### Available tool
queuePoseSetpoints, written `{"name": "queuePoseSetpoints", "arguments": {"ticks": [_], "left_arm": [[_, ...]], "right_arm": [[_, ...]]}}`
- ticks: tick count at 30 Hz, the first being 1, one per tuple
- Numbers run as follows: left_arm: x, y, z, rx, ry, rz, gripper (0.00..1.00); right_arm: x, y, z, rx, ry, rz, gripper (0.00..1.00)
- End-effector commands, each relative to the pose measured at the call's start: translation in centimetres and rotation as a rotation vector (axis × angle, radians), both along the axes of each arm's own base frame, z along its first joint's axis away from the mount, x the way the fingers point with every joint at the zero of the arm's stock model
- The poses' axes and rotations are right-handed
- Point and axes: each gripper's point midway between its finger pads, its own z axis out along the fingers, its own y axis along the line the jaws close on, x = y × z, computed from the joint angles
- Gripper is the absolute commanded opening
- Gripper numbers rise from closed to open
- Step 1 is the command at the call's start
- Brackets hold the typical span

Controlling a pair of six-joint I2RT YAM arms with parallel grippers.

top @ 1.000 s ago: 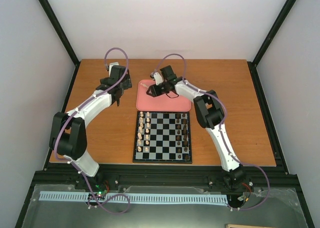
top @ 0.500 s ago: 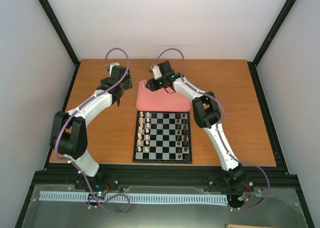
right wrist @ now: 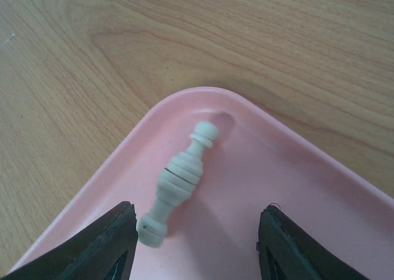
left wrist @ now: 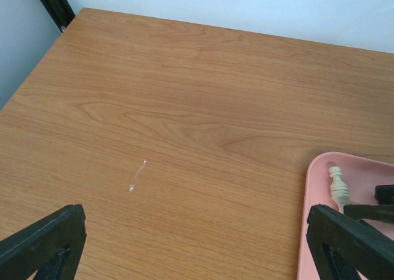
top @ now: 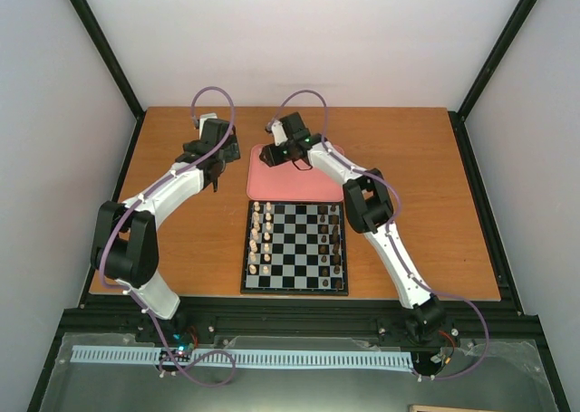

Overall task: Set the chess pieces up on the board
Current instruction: Pick up the chess piece from the storage box.

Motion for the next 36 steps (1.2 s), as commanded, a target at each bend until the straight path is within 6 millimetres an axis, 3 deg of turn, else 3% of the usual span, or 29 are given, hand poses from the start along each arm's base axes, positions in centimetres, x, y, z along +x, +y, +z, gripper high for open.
{"name": "queuePoseSetpoints", "arguments": {"ticks": [1,15,18,24,30,36], "left_arm": [[0.7,-0.7,2.2,-0.005,-0.050,-0.021,1.00],[0.5,-0.7,2.4,-0.012,-0.055,-0.022,1.00],[0.5,-0.7,2.5,-0.013,-0.058,-0.022,1.00],[0.4,-0.8,2.6,-0.013,-0.060,-0.024,1.00],[0.5,-0.8,2.5,-0.013,-0.058,-0.023,1.00],[0.5,-0.8,2.5,-0.012,-0.058,-0.024,1.00]], "right_arm": [[-0.6,1.8,-0.3,-0.030,-0.021,-0.017,0.55],[-0.6,0.9,-2.8,-0.119,0.018,-0.111,0.49],[-0.4,0.4,-3.3,-0.140,0.025,-0.143,0.40],[-0.8,0.5,-4.3,-0.153,0.043,-0.132,0.35],[-1.2,0.3,-5.0,-0.179,0.051,-0.117,0.18],[-1.4,-0.4,-4.0,-0.211,0.018,-0.101,0.08]]}}
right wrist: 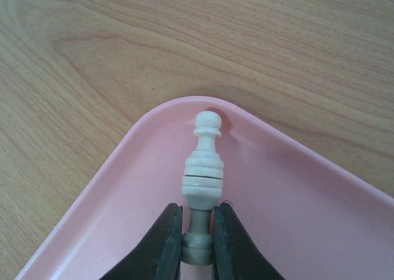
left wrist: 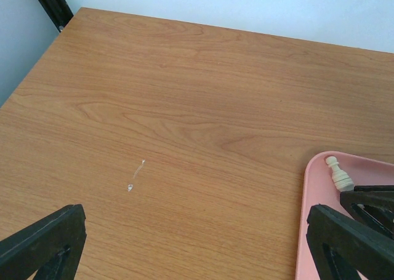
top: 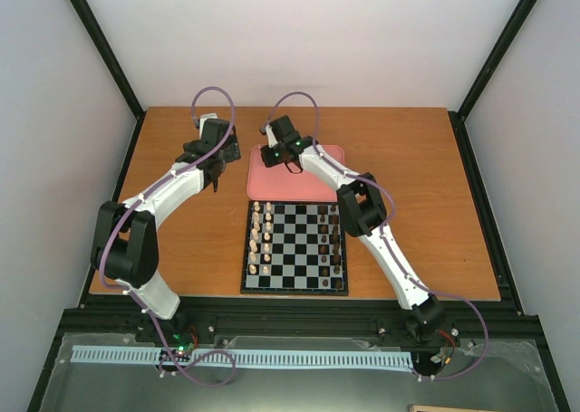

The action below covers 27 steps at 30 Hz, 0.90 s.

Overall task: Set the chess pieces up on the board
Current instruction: Pick up the chess piece from the storage box.

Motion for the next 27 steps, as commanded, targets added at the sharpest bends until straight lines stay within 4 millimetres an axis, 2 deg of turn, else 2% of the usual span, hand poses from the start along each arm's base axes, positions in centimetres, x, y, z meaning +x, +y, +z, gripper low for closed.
{"name": "queuePoseSetpoints", "arguments": {"ticks": [1,7,8,15,20,27], "left_arm": [[0.4,-0.6,2.6,-0.010,-0.060,-0.020,1.00],[0.4,-0.6,2.7,-0.010,-0.061,-0.020,1.00],[0.4,-0.6,2.7,-0.010,-0.060,-0.023,1.00],[0.1,-2.2,3.2,-0.090,-0.074,-0.095,1.00],[-0.7,-5.0,4.1,-0.230,-0.095,-0.223,1.00],[-3.5,-10.4,7.2,-0.528,-0.149,-0.483,0.99]], "right_arm": [[-1.8,-1.4,-2.6,-0.105,0.050,0.024,0.07],[-2.8,-3.1,0.8,-0.130,-0.004,0.088,0.05],[-3.2,-3.5,2.1,-0.115,-0.016,0.095,0.05],[-5.9,-7.0,7.7,-0.036,-0.092,0.139,0.05],[-8.0,-8.9,12.4,0.082,-0.152,0.171,0.05],[-12.3,-8.7,17.6,0.214,-0.215,0.294,0.05]]}}
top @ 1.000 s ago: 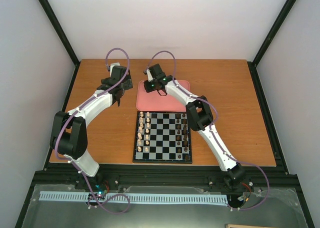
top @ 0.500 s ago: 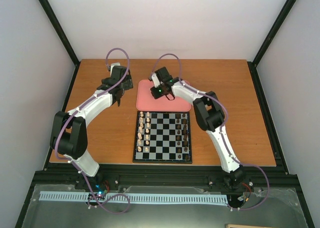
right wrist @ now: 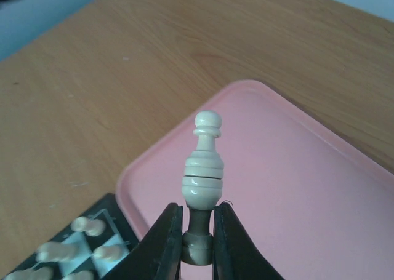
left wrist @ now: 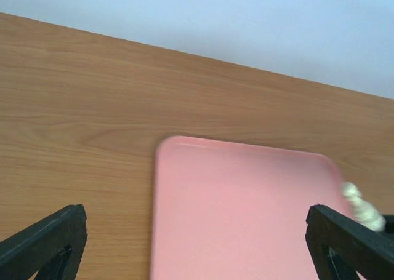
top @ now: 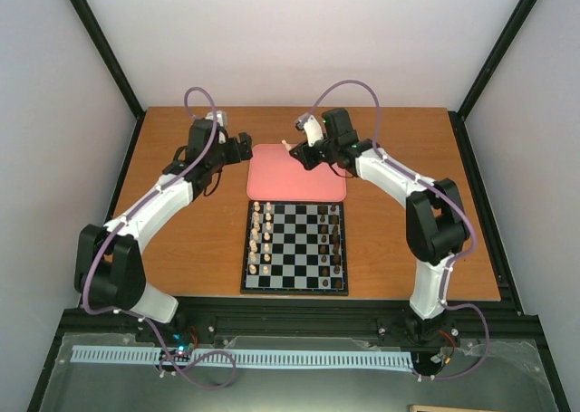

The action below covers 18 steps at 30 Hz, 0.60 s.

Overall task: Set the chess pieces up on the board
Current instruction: Pick up the chess piece from the storage box.

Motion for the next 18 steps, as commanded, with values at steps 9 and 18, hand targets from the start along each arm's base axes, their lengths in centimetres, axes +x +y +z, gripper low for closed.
{"name": "queuePoseSetpoints", "arguments": {"ticks": [9,18], "left_arm": [[-5.5,-8.2,7.5,-0.506,-0.100,-0.417,0.81],[-5.2,-10.7,5.3,-0.645,0.009,-0.507,0.52]], "right_arm": [[-5.9,0.6,7.3,0.183,-0.130,0.189,0.06],[-7.0,0.2,8.7,0.211,-0.152,0.192,0.06]]}}
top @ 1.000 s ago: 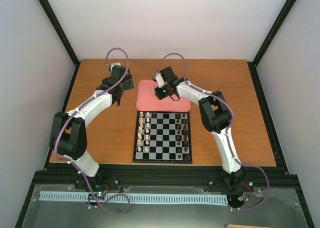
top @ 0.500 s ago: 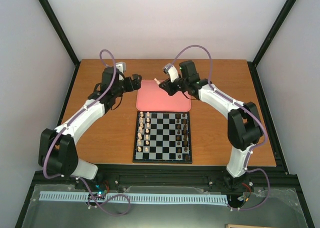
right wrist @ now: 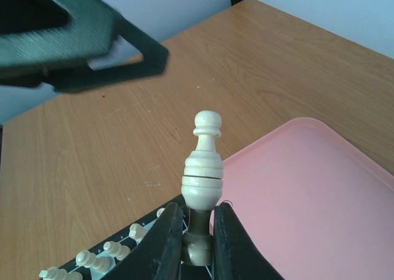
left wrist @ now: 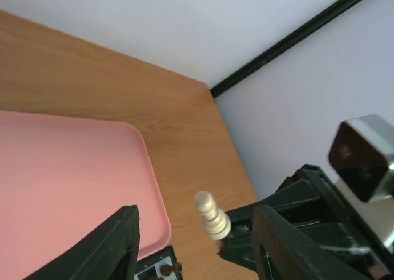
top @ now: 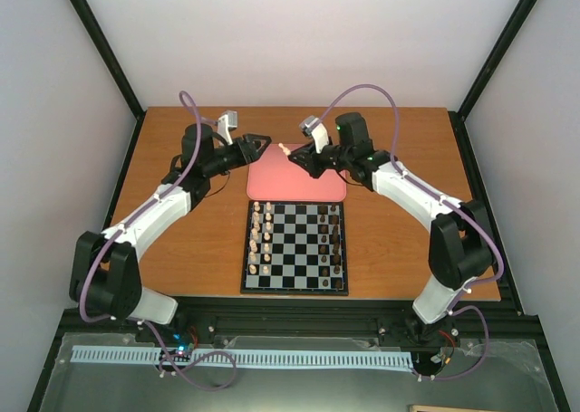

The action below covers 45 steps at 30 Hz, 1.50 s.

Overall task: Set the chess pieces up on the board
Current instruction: Pick up the chess piece from the storage box.

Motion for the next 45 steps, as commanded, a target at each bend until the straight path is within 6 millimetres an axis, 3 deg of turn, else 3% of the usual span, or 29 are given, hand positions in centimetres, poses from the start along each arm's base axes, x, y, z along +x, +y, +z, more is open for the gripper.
{"name": "queuePoseSetpoints", "arguments": {"ticks": [1,6,27,45], "left_arm": [[-0.3,-1.8,-0.6,-0.081,0.050,-0.089,0.53],[-0.2,-2.0,-1.6,-0.089,0.077,-0.097,0.54],[0.1,-3.3,-1.2,-0.148,0.081,-0.137,0.49],[0.3,-4.4,-1.6,-0.170,0.096,-0.174,0.27]], "right_arm": [[-0.7,0.1,2.6,0.053,-0.060,0.019,0.07],[-0.6,0.2,2.7,0.063,-0.054,0.023,0.07],[-0.4,1.6,1.7,0.062,-0.021,0.058,0.07],[0.0,2.3,0.9,0.051,0.002,0.071,0.07]]}}
